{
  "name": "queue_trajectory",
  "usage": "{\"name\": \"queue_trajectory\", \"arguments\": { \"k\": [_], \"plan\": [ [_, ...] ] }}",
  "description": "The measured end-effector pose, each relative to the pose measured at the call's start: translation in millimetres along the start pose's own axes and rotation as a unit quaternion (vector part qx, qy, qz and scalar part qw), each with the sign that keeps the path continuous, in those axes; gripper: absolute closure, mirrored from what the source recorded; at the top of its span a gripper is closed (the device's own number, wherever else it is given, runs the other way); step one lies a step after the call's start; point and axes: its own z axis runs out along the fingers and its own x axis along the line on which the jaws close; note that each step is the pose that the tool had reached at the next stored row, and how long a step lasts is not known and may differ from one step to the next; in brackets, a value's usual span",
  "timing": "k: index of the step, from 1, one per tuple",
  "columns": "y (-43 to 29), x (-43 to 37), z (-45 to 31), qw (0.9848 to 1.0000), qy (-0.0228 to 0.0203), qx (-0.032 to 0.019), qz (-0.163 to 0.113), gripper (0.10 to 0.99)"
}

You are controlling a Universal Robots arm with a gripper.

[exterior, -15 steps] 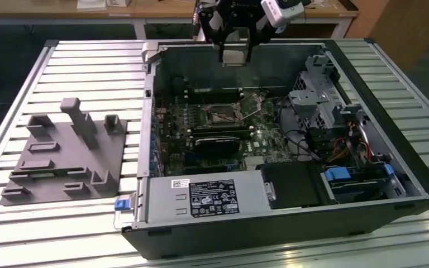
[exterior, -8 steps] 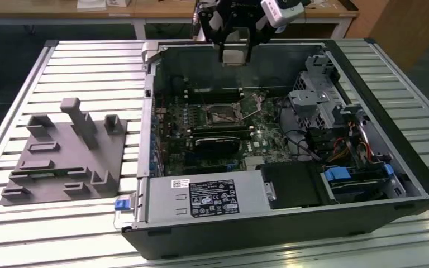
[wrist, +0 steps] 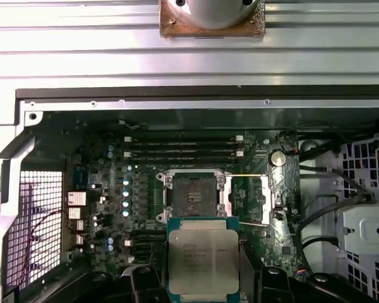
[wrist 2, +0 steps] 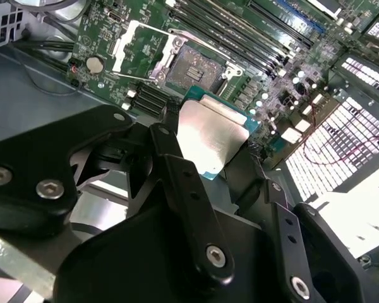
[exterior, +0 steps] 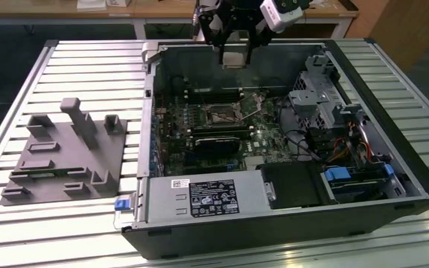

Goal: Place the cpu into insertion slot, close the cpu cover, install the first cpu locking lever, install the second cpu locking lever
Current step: 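Place the cpu into insertion slot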

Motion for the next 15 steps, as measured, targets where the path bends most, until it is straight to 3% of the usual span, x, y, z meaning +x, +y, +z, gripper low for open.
{"name": "queue_trajectory", "arguments": {
  "k": [15],
  "plan": [
    [-2.1, -0.3, 21.8, 1.0, -0.0051, -0.0001, 0.0, 0.545]
  ]
}}
